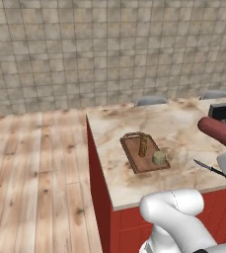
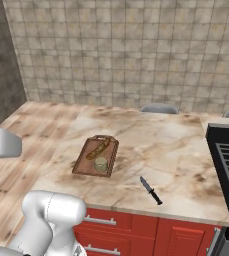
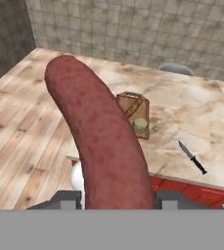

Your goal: Retrieve the sausage and cheese from the fridge and place them on the cutting board on the counter.

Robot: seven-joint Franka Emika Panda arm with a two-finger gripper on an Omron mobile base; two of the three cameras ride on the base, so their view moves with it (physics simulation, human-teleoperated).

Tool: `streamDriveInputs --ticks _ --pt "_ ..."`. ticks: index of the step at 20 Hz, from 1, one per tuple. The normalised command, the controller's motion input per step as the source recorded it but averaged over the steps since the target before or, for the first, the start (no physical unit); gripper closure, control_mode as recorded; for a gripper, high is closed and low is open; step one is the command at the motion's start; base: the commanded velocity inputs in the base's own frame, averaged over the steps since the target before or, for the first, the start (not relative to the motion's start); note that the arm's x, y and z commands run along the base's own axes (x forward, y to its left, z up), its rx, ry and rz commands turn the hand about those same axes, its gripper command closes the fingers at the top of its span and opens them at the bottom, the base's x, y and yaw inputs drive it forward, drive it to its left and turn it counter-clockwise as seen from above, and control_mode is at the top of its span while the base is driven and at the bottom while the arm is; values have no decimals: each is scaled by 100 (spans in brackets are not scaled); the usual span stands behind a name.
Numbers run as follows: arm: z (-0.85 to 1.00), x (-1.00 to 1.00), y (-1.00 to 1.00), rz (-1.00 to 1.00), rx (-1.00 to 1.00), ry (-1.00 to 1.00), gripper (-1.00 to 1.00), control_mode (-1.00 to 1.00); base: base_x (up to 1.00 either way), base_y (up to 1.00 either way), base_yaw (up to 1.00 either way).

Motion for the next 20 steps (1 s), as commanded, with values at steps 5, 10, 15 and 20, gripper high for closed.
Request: streamDriveInputs --ticks 5,10,15,20 --pt "-26 80 -11 0 0 33 100 -100 20 -3 0" --pt "-27 100 -6 0 0 35 100 -100 0 0 0" --pt "-43 100 0 0 0 11 100 -100 0 0 0" --pt "-49 84 3 0 -3 -4 100 -100 0 0 0"
